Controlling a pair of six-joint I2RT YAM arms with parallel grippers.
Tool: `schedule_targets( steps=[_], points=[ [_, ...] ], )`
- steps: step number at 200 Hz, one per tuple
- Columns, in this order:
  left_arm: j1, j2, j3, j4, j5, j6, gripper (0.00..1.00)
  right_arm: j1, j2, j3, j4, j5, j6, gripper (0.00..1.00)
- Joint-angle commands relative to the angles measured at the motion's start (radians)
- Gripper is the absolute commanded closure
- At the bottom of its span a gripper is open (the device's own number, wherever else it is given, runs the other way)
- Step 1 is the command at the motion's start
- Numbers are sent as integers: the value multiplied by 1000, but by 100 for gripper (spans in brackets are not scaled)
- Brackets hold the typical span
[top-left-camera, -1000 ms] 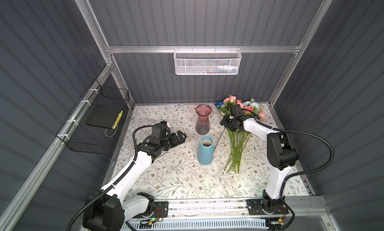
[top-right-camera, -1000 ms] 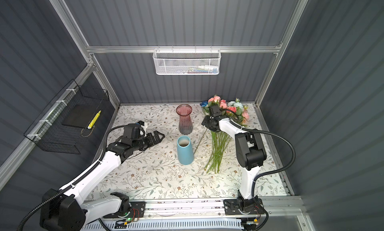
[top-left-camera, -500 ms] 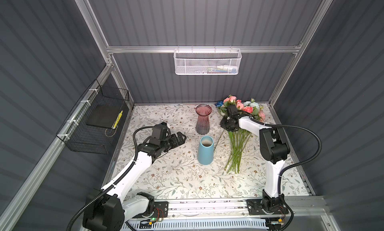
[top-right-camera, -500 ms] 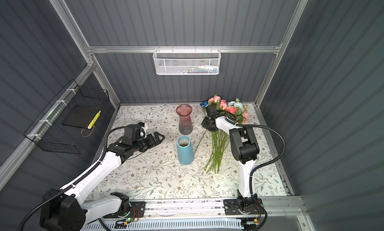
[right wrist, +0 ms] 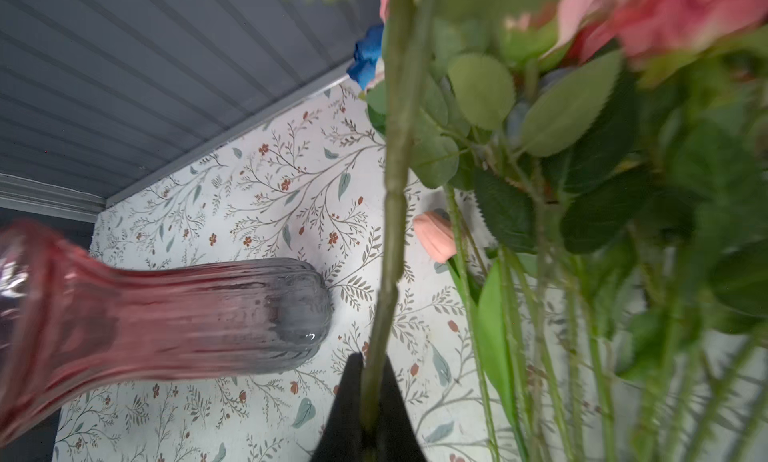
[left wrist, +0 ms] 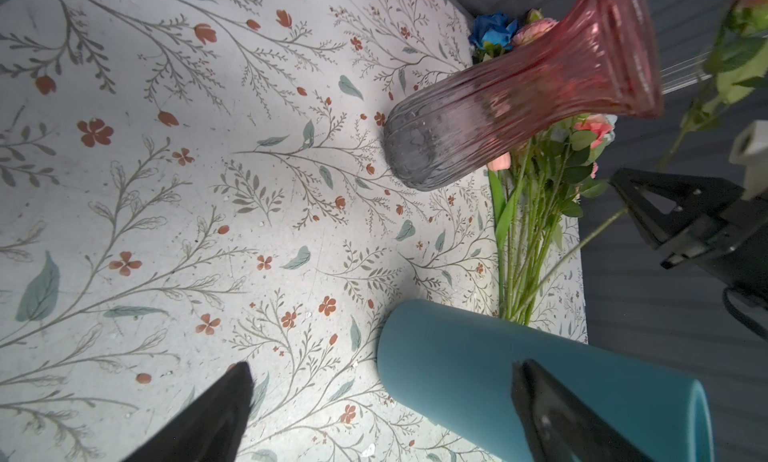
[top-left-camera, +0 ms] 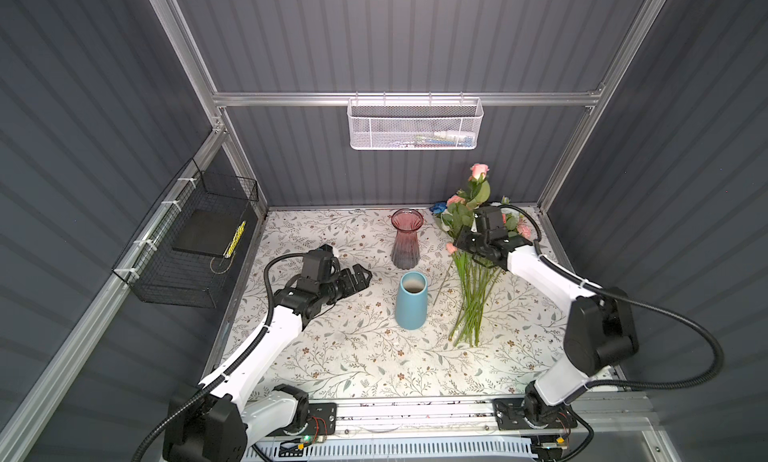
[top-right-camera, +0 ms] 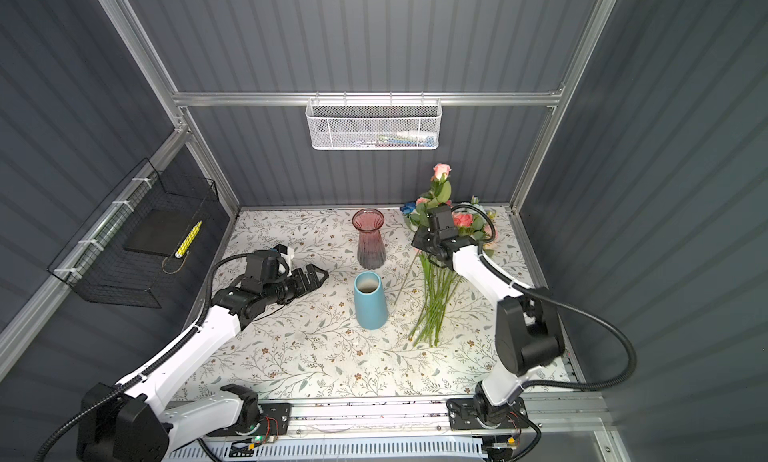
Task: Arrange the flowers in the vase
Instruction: 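Grasp one pink rose stem from the bunch with the right gripper, then lift the pink rose high and carry it over the teal vase with the right gripper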
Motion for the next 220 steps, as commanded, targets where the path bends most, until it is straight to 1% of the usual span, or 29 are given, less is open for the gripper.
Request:
schedule_targets(
  steps=[1, 18, 38, 52, 68, 98, 110, 125, 143, 165, 188, 220],
  points=[
    [6, -45, 0, -2, -28, 15, 0, 5, -155, -91, 12, 109, -86, 100],
    [6, -57, 16, -25, -46, 35, 0, 9, -285, -122, -19, 133, -128, 100],
    [6, -67, 22, -35, -54, 53, 0, 37, -416, -107, -57, 135, -187, 100],
    [6, -70, 21, -36, -61, 56, 0, 78, -490, -57, -84, 128, -222, 100],
    [6, -69, 23, -37, -65, 55, 0, 134, -513, 40, -116, 106, -254, 100],
    [6, -57, 29, -36, -60, 52, 0, 290, -459, 238, -120, 80, -338, 100],
    [6, -56, 26, -34, -57, 47, 0, 343, -386, 311, -116, 90, -380, 100],
    [6, -57, 24, -34, -55, 44, 0, 385, -323, 389, -106, 109, -412, 100],
    [6, -63, 22, -33, -54, 40, 0, 405, -258, 442, -76, 130, -445, 100],
    [6, -63, 20, -35, -52, 39, 0, 413, -199, 449, -6, 141, -468, 100],
    [6, -63, 18, -35, -49, 38, 0, 428, -158, 419, 63, 156, -481, 100],
    [6, -65, 13, -28, -48, 35, 0, 447, -165, 269, 184, 150, -451, 100]
  ],
)
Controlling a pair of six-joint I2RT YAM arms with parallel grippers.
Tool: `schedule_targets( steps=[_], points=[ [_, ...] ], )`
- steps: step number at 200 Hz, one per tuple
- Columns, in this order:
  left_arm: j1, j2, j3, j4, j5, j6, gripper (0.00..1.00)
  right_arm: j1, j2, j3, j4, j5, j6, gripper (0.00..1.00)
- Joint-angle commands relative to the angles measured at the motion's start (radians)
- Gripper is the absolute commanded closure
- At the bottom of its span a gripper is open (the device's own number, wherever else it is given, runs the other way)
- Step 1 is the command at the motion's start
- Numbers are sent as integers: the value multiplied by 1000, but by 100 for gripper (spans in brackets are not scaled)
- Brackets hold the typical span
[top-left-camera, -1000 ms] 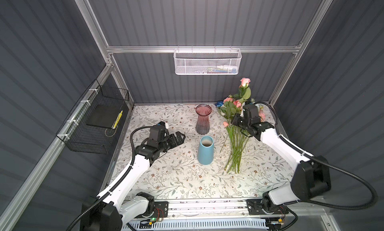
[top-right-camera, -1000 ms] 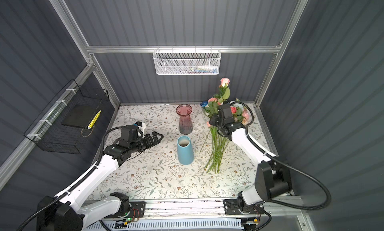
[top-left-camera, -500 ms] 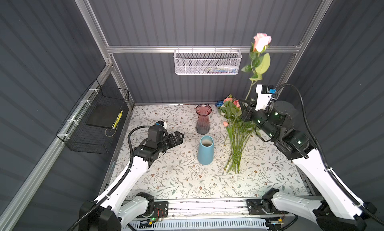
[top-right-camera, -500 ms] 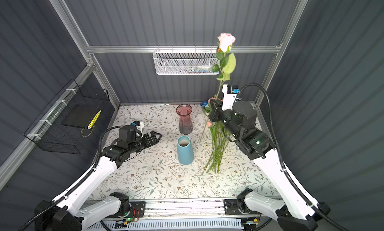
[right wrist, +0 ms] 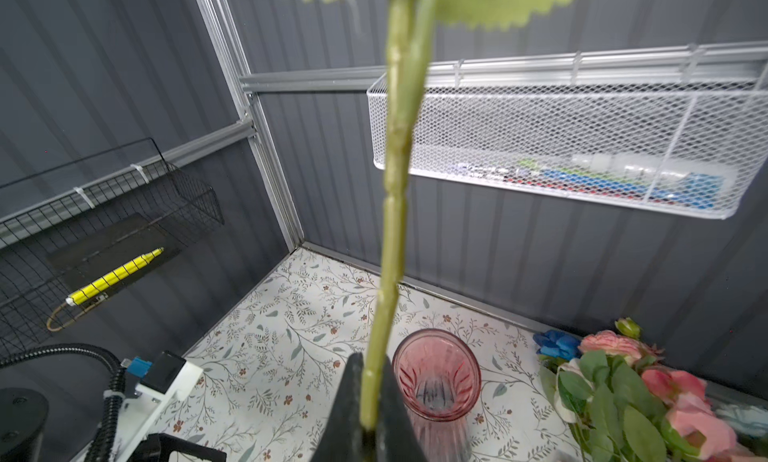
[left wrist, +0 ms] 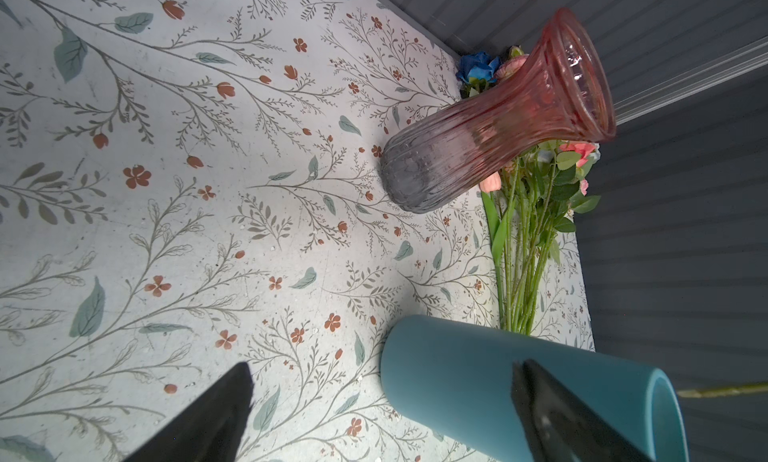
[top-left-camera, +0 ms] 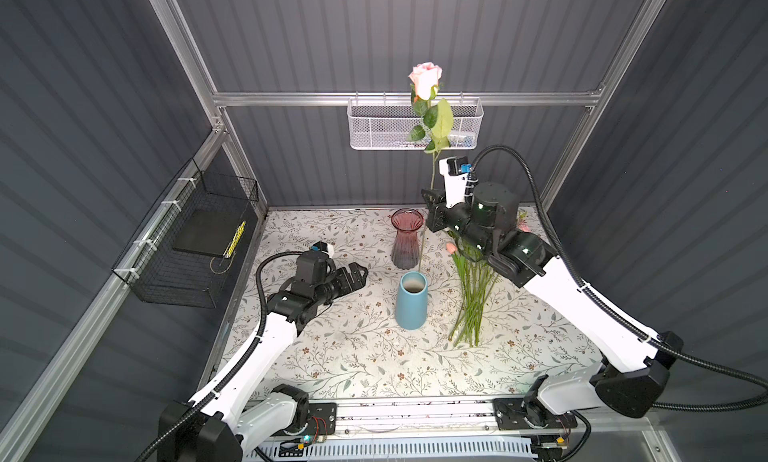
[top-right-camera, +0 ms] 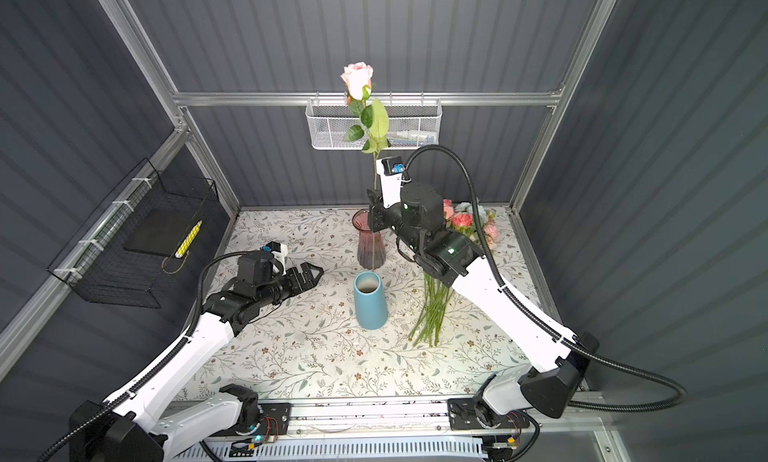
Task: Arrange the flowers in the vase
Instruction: 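Lift the pink rose high and carry it over the teal vase with the right gripper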
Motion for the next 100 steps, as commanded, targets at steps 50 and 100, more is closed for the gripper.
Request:
schedule_targets(
  steps=[50, 100],
  points=[
    [6, -14, 21, -22, 5, 8, 0, 86, -64, -296, 242, 28, 17, 100],
    [6, -16, 5, -18, -2, 9, 0, 128, -130, -445, 255, 64, 66, 73]
  ],
)
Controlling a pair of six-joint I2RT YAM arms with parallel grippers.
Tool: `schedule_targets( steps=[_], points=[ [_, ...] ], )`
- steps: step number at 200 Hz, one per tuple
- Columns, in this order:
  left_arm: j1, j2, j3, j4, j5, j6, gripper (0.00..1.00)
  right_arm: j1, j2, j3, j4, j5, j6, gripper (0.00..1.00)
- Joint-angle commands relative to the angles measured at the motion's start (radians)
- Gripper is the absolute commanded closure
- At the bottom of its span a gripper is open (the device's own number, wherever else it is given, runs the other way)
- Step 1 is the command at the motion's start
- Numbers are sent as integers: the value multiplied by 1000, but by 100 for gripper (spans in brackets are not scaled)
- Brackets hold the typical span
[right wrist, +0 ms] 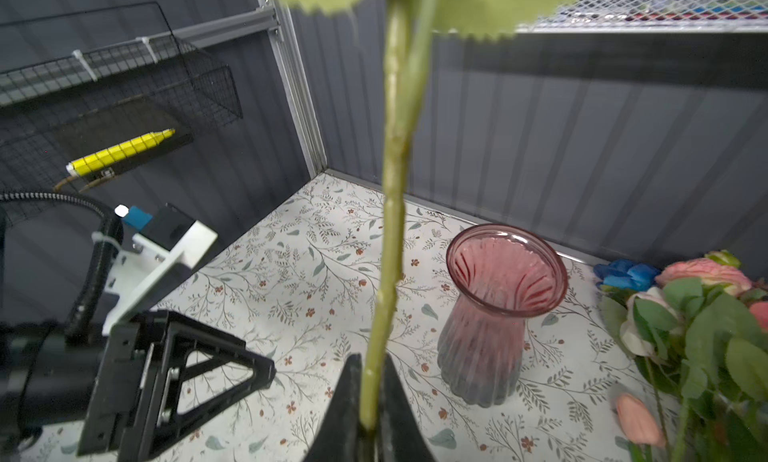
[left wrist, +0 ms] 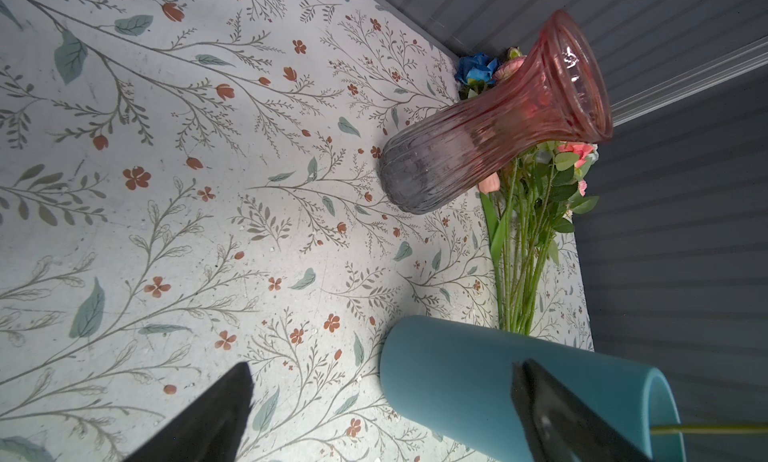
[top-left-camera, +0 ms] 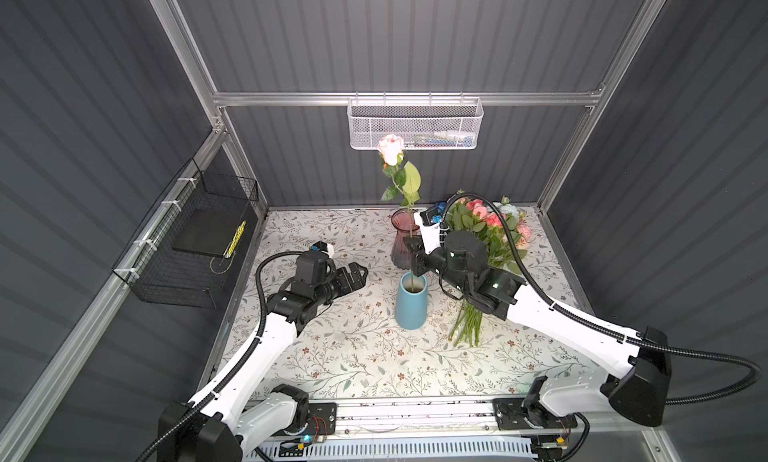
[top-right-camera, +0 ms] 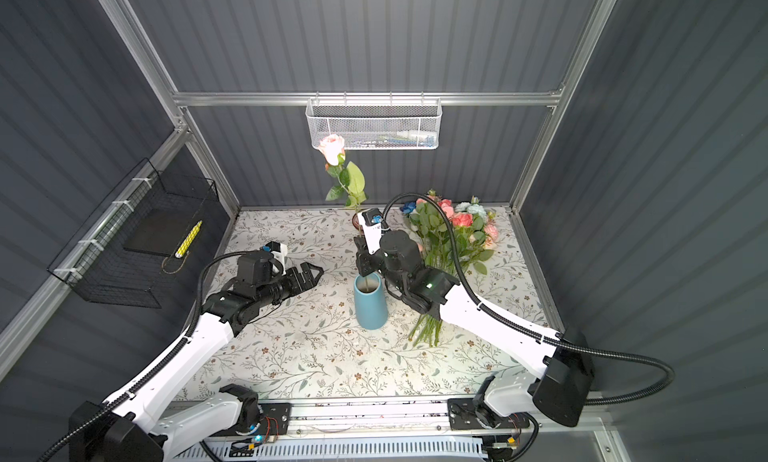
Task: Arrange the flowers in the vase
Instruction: 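Lift the pink rose high and carry it over the teal vase with the right gripper, then lower the pink rose stem into the teal vase and open the right gripper, then move the right gripper back to the rose bunch and grasp another stem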
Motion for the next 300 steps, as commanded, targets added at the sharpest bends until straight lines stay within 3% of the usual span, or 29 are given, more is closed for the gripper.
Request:
schedule_targets(
  steps=[1, 34, 81, 111, 129, 148, 173, 198, 238, 300],
  points=[
    [6, -11, 5, -19, -3, 9, 0, 3, -51, -46, 48, 38, 32, 72],
    [6, 0, -13, -11, 7, 9, 0, 3, -121, -80, 1, 29, 55, 47],
    [6, 2, -43, 4, -22, 4, 0, 0, -334, -207, -28, 110, 98, 36],
    [6, -8, -68, 41, -20, 8, 0, -10, -464, -310, -62, 294, 152, 30],
    [6, -25, -85, 78, -9, 9, 0, -90, -515, -377, -78, 330, 220, 28],
    [6, -47, -109, 106, -29, 8, 0, -272, -515, -407, -187, 159, 340, 27],
    [6, -47, -113, 85, -40, 8, 0, -476, -405, -442, -205, -74, 431, 27],
    [6, -15, -107, 75, 16, 5, 0, -538, -166, -361, -246, -190, 419, 32],
    [6, -4, -136, 100, 70, -17, 1, -551, 131, -212, -279, -183, 374, 39],
    [6, -19, -147, 93, 66, -15, 1, -623, 345, -49, -265, -125, 402, 61]
  ],
)
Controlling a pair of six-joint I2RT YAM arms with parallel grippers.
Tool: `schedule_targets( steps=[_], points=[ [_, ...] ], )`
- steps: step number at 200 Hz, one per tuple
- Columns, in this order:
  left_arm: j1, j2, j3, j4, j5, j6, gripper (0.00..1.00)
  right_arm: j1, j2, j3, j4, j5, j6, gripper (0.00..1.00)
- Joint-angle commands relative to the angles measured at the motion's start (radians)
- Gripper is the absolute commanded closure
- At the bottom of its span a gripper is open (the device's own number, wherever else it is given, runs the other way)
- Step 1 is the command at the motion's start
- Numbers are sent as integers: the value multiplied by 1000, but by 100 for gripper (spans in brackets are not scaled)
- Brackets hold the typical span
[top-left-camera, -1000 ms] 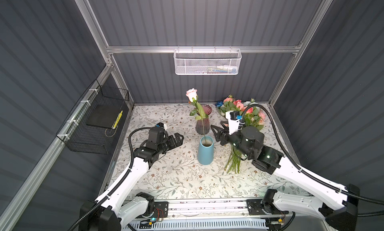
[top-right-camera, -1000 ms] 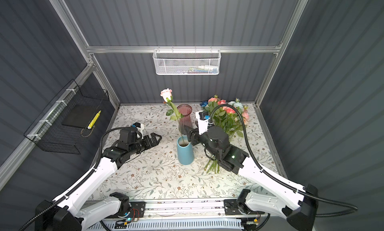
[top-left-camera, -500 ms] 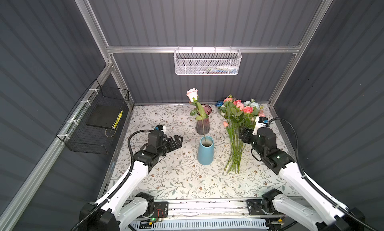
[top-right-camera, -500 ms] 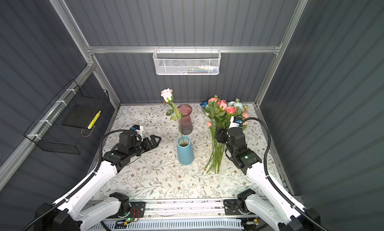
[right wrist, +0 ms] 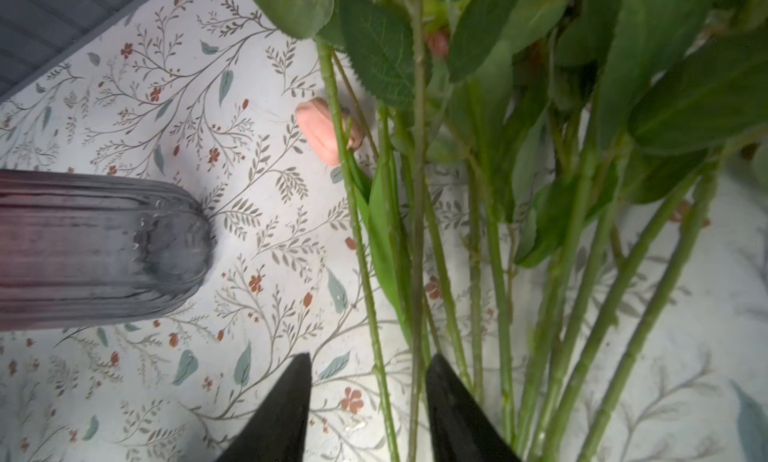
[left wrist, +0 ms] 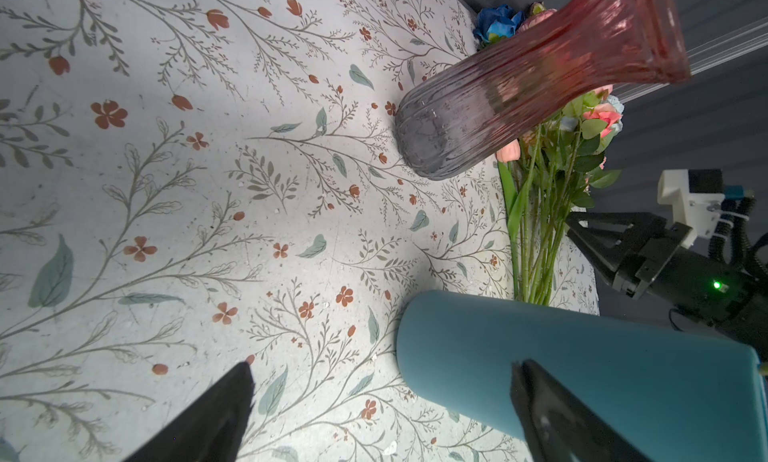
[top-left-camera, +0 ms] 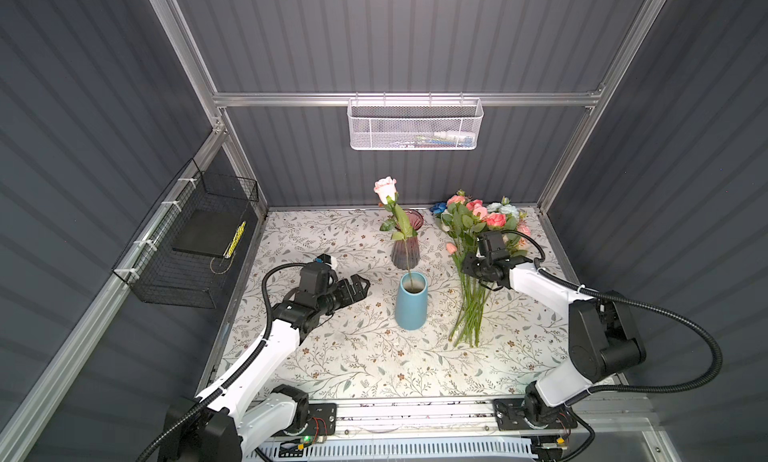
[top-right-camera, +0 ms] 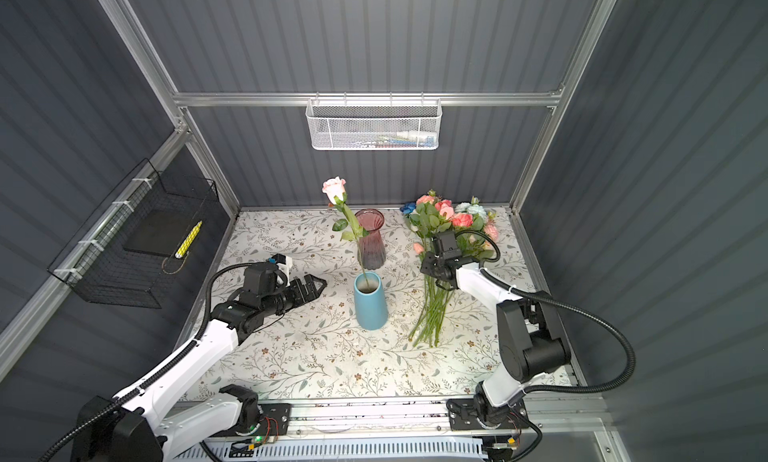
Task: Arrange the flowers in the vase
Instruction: 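Move the right gripper back to the rose bunch and grasp another stem, then lift a second pink rose and carry it over the teal vase with the right gripper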
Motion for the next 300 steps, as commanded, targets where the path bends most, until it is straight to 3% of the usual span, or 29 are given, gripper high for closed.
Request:
schedule_targets(
  steps=[1, 52, 125, 172, 187, 208, 300],
  points=[
    [6, -18, -12, 2, 17, -4, 1, -28, 56, 75, -11, 25, 5, 61],
    [6, -15, -14, 7, 20, -3, 1, -76, 184, 234, -66, 24, 24, 73],
    [6, -9, -14, 3, 9, 0, 1, -85, 244, 268, -110, 30, 14, 74],
    [6, -2, -20, 8, 15, -7, 0, -83, 231, 248, -73, 35, -35, 93],
    [6, -11, -23, 4, 12, -8, 0, -80, 194, 220, -46, 42, -62, 100],
    [6, -23, -22, -3, 5, -5, 1, -63, 95, 146, 12, 87, -104, 100],
    [6, -43, 22, -35, -11, 8, 1, 97, -412, -28, 63, 502, -339, 100]
  ],
)
